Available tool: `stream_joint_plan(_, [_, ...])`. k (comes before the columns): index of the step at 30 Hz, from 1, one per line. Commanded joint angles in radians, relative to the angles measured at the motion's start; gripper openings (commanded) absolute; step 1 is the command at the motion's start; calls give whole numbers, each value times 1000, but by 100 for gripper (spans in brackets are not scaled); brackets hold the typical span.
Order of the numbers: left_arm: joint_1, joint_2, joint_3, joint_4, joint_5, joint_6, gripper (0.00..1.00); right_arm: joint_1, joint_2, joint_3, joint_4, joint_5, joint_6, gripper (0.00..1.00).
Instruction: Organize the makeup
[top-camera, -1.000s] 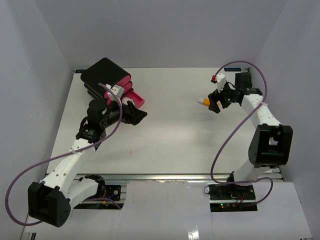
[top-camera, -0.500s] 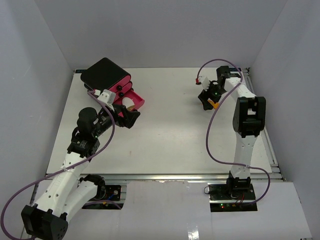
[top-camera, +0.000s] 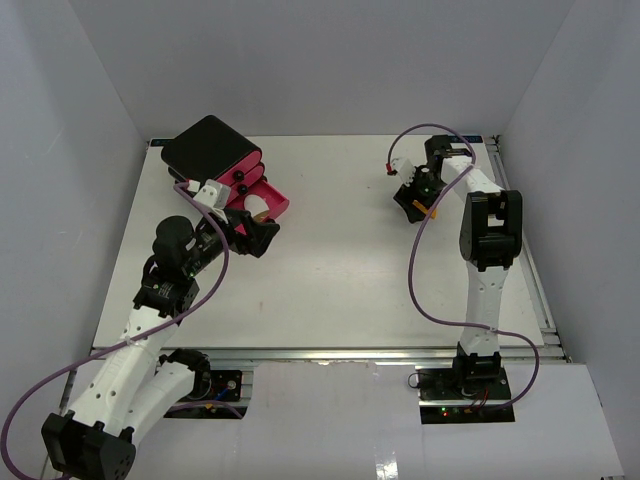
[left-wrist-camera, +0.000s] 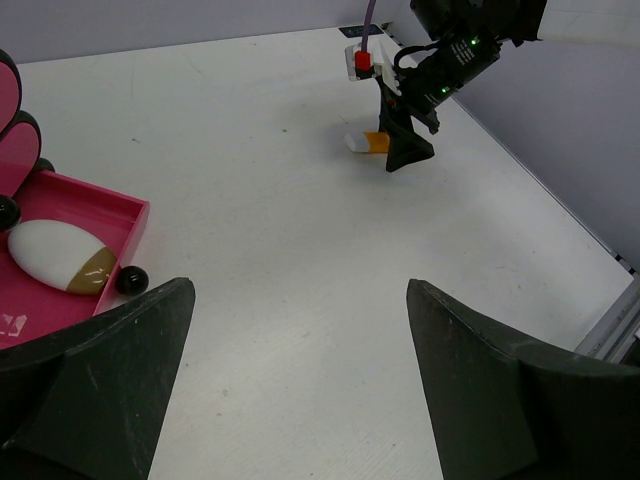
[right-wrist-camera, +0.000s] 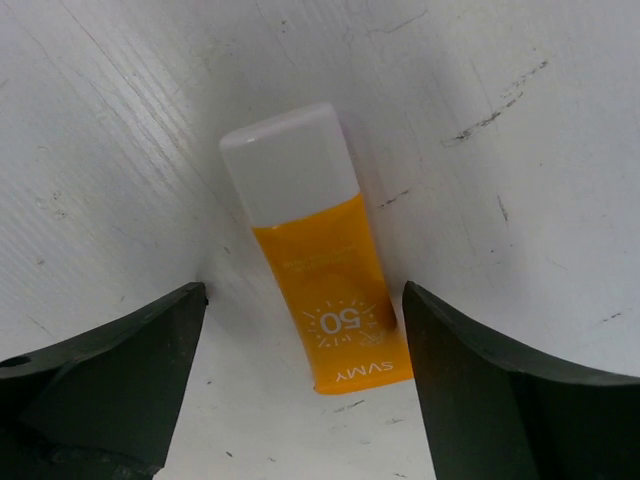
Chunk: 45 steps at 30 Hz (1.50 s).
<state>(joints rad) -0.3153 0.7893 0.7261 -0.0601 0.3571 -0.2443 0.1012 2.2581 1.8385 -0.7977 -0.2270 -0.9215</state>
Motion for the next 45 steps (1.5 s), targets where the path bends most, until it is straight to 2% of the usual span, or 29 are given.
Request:
stream_joint_plan(1, [5,-7,-13,3,-3,4,98,-3,3,4,5,34,-28,77])
stream_joint_plan(5, [4,0,-18,10,9,5,98,-3,5,-6,3,25,-19,63])
stream_joint_plan(7, [5,8,-19,15,24,5,98,-3,2,-15,0,25,-8,45])
stream_joint_plan(8, [7,11,-21,19,32,3,98,-3,-4,-23,1,26,-5,40])
stream_joint_plan(11, [8,17,-32,47,81,-6,98,-3,-32,-69,4,21,4,29])
stream_joint_plan(16, [12,45,-58,151,288,-40,98,2,-182,-190,11,-52,32,17])
stream_joint_plan(21, [10,81,-81,233,395,-109,98,8,-445,-395,13,-214,57,15])
stream_joint_plan(25, [0,135,-87,328,427,-230,98,8,-654,-560,-8,-455,78,15])
stream_joint_plan(27, [-46,159,-101,407,417,-302,98,8,-740,-628,-20,-581,95,16])
stream_joint_plan(29, [-115,178,-109,461,347,-324,98,8,-802,-672,-26,-689,99,16])
stream_joint_plan(31, [-246,192,-121,519,264,-328,98,8,-850,-730,-26,-769,98,16])
stream_joint_plan(37, [-440,322,-161,806,81,-323,98,2,-976,-789,-23,-881,80,18])
stream_joint_plan(41, [-546,481,-62,828,30,-245,98,-11,-1043,-819,-19,-934,72,19])
stream_joint_plan(45, [-616,570,-4,832,-25,-178,98,-25,-1101,-851,-8,-973,70,20])
